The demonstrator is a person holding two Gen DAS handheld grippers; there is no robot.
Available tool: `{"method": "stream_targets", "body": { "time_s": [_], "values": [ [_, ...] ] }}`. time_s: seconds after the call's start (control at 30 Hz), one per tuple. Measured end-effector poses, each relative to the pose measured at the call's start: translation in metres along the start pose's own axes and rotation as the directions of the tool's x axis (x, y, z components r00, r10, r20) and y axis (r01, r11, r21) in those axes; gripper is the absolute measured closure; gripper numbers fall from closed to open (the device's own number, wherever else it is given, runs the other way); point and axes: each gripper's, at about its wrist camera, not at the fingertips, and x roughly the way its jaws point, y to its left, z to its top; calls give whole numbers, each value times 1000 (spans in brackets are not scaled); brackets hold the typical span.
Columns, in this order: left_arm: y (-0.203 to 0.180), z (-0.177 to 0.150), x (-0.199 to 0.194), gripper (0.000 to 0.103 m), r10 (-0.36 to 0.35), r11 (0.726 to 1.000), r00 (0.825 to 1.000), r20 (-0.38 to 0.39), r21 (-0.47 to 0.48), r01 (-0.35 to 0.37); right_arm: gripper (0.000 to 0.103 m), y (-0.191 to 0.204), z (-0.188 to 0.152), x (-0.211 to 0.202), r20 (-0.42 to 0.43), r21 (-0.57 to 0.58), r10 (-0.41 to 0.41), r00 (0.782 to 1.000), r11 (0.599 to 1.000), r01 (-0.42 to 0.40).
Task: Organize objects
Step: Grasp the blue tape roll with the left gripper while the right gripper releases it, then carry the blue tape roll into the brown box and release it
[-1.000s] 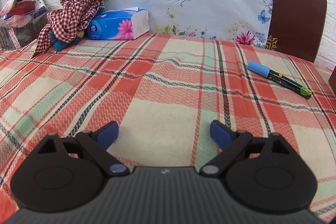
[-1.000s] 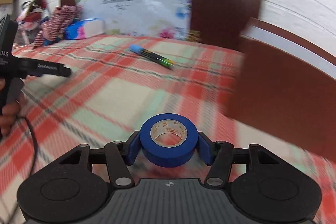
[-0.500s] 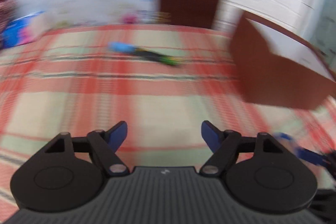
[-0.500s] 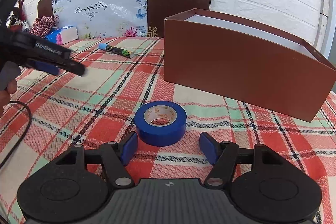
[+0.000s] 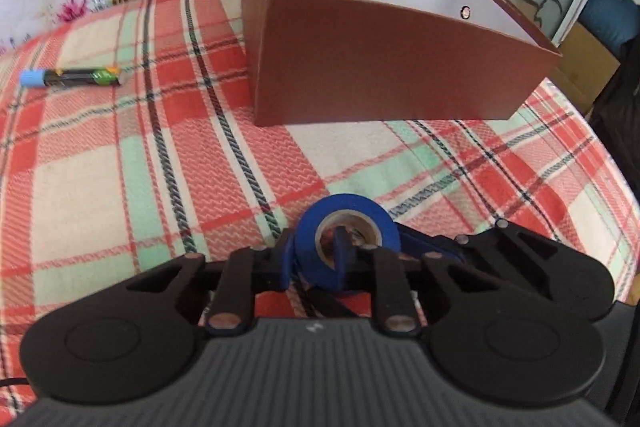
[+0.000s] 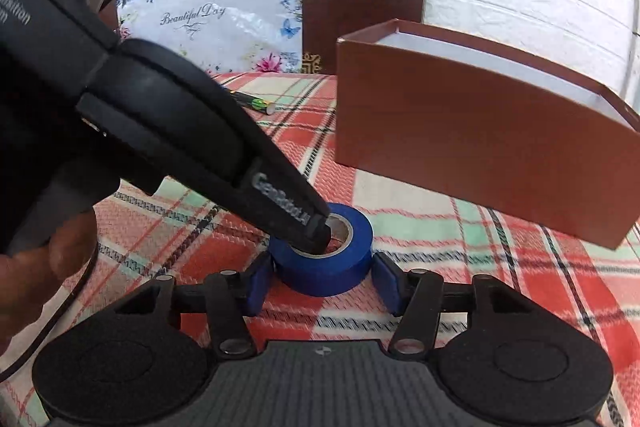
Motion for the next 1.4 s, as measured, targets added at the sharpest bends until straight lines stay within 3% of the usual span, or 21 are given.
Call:
{"method": "stream_targets", "body": {
  "time_s": [0.17,0.33,0.47,0.57,0.6,0.67,0.8,1.1,1.23,1.33,1.4],
  "values": [
    [-10,24,-20,84,12,999,998,69,49,-15,49,-4,8,-14,102,19,-29,994,999,27],
    [-36,71,-43,83,-16,991,974,228,134,-15,49,-24,42,-30,288,21,-146,947,989,146],
    [-56,113,-33,83,-25,985,960,278,170,-23,49,-53,70,-19,333,52,-202,921,979,196],
    [-63,131,-5,78,13,986,966,258,157,-55,49,-71,82,7,287,57,-211,935,978,203],
    [-63,134,5,67,42,987,969,245,142,-78,49,-77,83,12,286,84,-217,933,976,202],
    [-61,136,19,57,92,985,973,213,120,-120,43,-83,84,17,270,134,-233,934,970,204],
    [-59,130,14,49,82,984,968,238,133,-116,43,-85,75,12,291,176,-233,928,966,188],
    [-64,106,-15,46,90,983,967,239,133,-124,43,-67,54,-24,298,175,-269,916,959,224],
    [-54,92,-28,46,114,981,960,255,124,-150,43,-64,39,-21,193,230,-219,956,958,173],
    [-41,80,-33,45,149,979,957,250,100,-179,44,-57,30,-5,61,308,-130,990,946,105],
    [-29,71,-32,43,181,975,954,240,83,-206,45,-55,22,7,-18,348,-60,998,936,63]
  ]
}}
